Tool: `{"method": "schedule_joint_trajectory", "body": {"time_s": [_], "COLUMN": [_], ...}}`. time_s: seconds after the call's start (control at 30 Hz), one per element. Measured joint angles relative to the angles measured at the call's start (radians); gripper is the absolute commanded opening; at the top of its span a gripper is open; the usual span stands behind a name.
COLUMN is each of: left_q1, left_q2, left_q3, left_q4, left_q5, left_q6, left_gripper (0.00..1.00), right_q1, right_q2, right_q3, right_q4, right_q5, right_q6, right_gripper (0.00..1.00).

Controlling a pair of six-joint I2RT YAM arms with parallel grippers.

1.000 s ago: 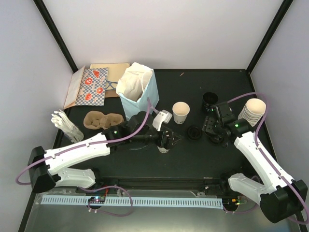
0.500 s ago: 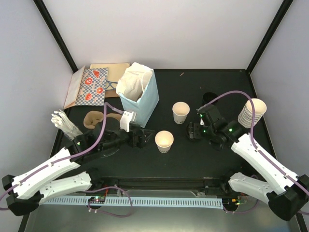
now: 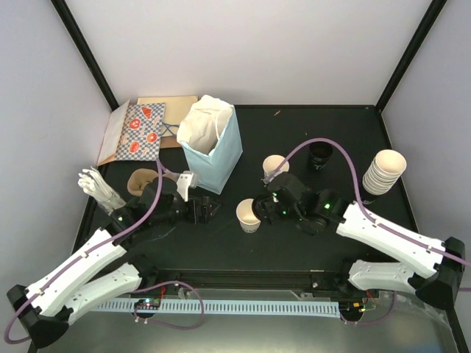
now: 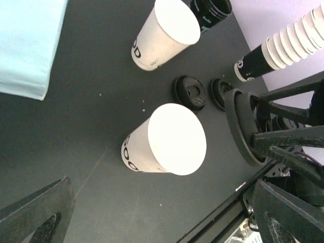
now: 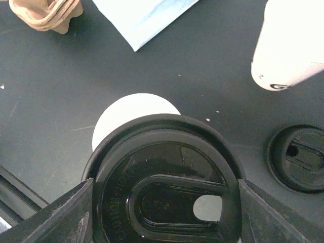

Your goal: Pack the takeout coffee

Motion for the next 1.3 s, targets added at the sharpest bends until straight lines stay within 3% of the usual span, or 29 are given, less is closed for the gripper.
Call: {"method": "schedule_joint_trajectory", "body": {"time_s": [0.43,0.87,1.03,1.3], "left_q1": [0.087,0.103,0.103,0.108], "left_q2": [0.006,0.037,0.062,0.124], "left_q3": [-0.133,-0.171,-0.193,-0.201], "left_q4": [0.115,0.161,0.195,0.235], "left_q5": [0.166,0.196,0.21,0.26], "left_q6": [-0.059,-0.056,-0.06,-0.064], "left_gripper": [0.99,0.98,0.92,0.72], "right_q1": [0.093,0.098,0.1,0.121], "right_q2": [0.177,0.196,0.209,0.248], "right_q3": [0.02,0.019,0.019,0.02], "right_q4": [0.07,0.131,0.141,0.14], "right_q5": [0.1,0.121,0.122,0.142], "right_q6": [-0.035,-0.048,-0.056,-0.06], "right_gripper": [0.7,0.7,0.7,0.7]}}
